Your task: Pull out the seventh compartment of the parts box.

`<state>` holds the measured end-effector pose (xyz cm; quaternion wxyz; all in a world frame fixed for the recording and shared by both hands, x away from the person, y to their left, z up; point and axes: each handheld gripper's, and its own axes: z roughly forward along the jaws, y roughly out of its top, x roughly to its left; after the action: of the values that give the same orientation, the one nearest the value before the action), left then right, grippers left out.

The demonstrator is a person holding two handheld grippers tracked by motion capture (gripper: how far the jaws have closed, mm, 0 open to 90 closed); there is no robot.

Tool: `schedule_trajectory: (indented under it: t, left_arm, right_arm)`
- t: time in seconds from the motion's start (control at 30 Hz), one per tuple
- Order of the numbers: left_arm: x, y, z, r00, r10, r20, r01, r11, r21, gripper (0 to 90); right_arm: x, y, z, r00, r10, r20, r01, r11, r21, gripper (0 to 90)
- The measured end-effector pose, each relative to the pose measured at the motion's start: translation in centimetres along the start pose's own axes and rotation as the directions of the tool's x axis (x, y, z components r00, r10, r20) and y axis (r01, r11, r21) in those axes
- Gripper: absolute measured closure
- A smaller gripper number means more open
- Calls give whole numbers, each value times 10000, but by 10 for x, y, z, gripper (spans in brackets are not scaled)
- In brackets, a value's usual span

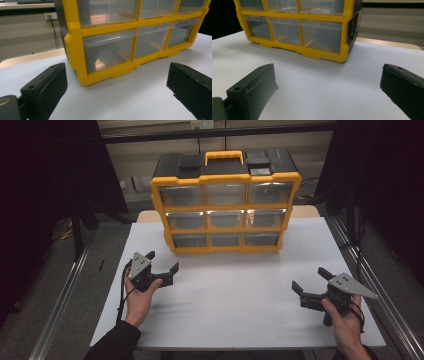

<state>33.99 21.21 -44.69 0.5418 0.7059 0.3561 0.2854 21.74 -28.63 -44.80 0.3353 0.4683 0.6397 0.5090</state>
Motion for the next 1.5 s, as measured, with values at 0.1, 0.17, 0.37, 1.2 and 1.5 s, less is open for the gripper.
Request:
schedule_trajectory:
  t: [0.1, 0.17, 0.37, 1.2, 1.5]
  left_arm:
    - [-1, 1, 5, 9984, 518, 233, -516, 9986, -87, 29]
    - [-3, 1, 7, 9980, 625, 62, -625, 9980, -22, 32]
    - [-5, 5, 19, 9945, 1012, 259, -1011, 9949, -69, 40]
    - [0, 13, 56, 9127, 4080, -232, -4074, 9129, 253, 22]
    - [-1, 13, 64, 8119, 5789, -756, -5808, 8140, -47, 45]
  right_arm:
    - [0, 0, 0, 10000, 33, -8, -33, 10000, 37, 0]
    - [0, 0, 0, 10000, 43, -24, -43, 10000, 60, 0]
    - [0, 0, 0, 10000, 40, 24, -41, 10000, 40, 0]
    - [1, 0, 0, 10000, 92, -11, -92, 10000, -15, 0]
    - [0, 0, 1, 10000, 94, -4, -94, 10000, 2, 1]
